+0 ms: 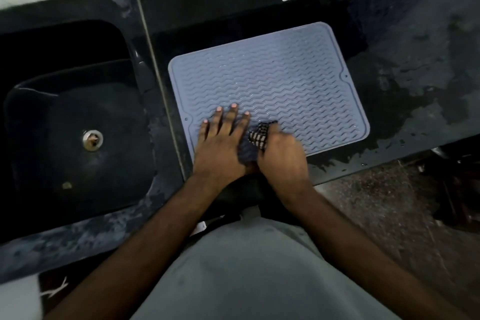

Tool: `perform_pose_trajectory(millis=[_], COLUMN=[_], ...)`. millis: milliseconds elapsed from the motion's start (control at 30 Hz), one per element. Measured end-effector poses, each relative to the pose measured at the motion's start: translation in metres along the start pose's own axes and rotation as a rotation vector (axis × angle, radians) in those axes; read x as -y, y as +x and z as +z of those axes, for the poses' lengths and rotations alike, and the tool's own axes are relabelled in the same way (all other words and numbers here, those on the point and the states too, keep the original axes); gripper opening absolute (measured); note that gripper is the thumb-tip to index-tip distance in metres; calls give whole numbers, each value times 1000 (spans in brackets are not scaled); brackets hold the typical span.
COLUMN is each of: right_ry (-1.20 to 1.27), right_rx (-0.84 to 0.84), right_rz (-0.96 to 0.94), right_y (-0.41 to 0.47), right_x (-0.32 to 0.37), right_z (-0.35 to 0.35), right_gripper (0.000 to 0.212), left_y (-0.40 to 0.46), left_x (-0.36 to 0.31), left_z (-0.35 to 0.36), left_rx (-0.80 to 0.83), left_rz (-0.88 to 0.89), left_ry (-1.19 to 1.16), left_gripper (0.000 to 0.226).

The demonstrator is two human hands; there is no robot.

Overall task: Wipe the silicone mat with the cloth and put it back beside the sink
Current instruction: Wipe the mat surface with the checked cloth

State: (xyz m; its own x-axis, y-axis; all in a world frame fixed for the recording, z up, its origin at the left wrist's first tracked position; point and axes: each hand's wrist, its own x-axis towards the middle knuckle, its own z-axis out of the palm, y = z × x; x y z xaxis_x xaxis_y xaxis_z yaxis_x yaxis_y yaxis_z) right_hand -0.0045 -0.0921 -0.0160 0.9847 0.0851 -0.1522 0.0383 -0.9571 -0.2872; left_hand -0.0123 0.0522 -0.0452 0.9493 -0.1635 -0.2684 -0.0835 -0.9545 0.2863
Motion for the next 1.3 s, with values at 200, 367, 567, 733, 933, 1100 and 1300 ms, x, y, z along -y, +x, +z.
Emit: perform_pose_trajectory(millis=[200, 367, 567, 733, 933, 1100, 1300], right_ry=[135, 96, 196, 61, 96, 63, 24], right_rx=[-33, -54, 1, 11, 7, -14, 129], right_rz=[-17, -10, 68, -105, -102, -90, -217], right_y=[-4, -9, -5, -15, -14, -16, -29], right_x=[-4, -2, 16, 52, 37, 54, 108], right_z=[6, 3, 0, 21, 16, 21, 38], right_gripper=[26, 29, 30, 19, 37, 33, 27], left_y=[-4, -31, -39, -42, -60, -69, -66], left_x=[5, 44, 55, 57, 88, 93, 91], left_z=[0, -10, -2, -1, -21, -20, -22], left_rx=[-4, -18, -73, -107, -69, -43, -102], left_rz=[54, -5, -37, 0, -12, -34, -30], left_ry=[-35, -14, -19, -92, -78, -61, -105], left_gripper=[113, 126, 124, 116, 122, 121, 97])
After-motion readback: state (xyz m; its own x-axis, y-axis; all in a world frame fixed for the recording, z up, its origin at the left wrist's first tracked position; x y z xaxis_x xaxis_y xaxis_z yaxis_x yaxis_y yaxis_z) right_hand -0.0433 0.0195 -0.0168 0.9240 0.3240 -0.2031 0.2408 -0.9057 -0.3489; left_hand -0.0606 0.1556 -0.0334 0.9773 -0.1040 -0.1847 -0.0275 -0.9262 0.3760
